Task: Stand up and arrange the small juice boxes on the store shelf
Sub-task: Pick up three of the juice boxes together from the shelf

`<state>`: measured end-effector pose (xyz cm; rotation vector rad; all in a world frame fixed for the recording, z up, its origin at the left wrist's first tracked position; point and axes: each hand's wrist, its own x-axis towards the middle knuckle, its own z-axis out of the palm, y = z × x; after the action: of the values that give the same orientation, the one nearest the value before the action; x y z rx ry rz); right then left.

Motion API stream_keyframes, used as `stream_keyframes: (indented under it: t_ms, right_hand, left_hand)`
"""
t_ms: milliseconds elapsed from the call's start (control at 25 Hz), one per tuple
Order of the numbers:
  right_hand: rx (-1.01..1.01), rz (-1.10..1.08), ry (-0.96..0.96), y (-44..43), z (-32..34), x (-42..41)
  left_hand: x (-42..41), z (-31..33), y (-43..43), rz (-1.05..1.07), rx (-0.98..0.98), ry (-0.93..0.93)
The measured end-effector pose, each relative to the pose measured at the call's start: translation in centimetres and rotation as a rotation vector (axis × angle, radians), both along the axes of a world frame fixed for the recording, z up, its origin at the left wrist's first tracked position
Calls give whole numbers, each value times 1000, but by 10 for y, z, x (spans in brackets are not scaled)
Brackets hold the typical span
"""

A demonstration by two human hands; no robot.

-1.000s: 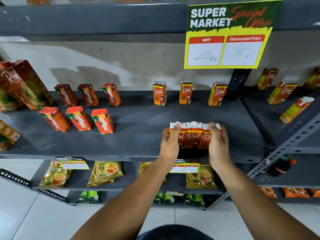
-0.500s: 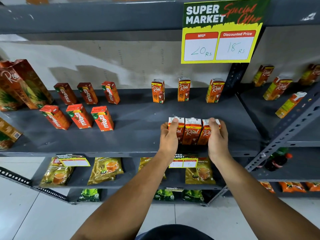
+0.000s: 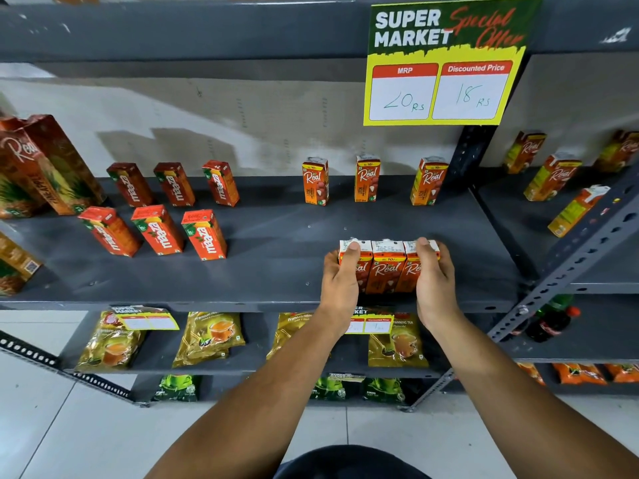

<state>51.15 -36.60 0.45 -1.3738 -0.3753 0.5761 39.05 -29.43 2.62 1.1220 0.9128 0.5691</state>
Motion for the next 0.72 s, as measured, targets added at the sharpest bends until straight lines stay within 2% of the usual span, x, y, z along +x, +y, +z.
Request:
stream_keyframes:
  t_ms: [440, 720]
  right_hand:
    - [13, 6, -46, -9, -12, 0]
    - [-28, -21, -53, -6, -23, 4]
  left_hand:
    - [-5, -9, -1, -33, 40, 16]
    - [-10, -13, 5, -31, -45, -46]
